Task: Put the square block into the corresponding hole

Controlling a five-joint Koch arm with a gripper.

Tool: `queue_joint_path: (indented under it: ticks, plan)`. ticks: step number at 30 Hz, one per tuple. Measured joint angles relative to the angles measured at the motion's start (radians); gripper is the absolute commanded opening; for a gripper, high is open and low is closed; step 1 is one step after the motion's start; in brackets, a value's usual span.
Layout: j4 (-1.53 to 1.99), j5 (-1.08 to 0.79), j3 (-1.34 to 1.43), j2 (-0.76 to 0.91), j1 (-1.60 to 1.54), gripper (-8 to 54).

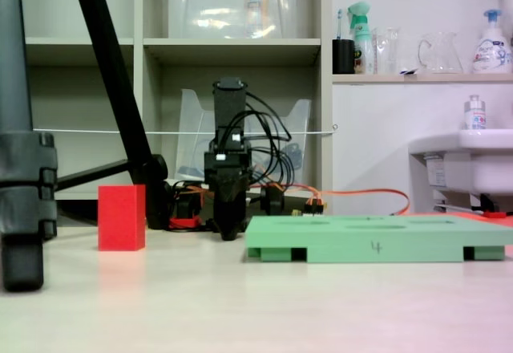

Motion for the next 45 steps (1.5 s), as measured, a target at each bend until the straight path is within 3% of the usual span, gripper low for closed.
queue_joint_path:
  ticks: [10,18,23,25,29,31,32,34,35,45]
  plan:
    - [0.0,0.06,0.0,0.0,0.017,33.7]
    - [0.029,0.864,-0.101,0.0,0.078,28.9]
    - [0.683,1.299,-0.658,0.0,0.109,27.8]
    - [0.868,1.374,-0.735,0.0,0.13,23.3]
    - [1.072,1.428,-0.917,-0.002,0.204,24.3]
    - [1.167,1.404,-1.091,-0.051,0.249,44.6]
    - [1.25,1.387,-1.229,-0.115,0.255,47.8]
    - [1.393,1.348,-1.428,-0.238,0.268,48.1]
    - [1.447,1.327,-1.454,-0.29,0.282,52.0]
    - [1.503,1.229,-1.569,-0.598,0.354,52.3]
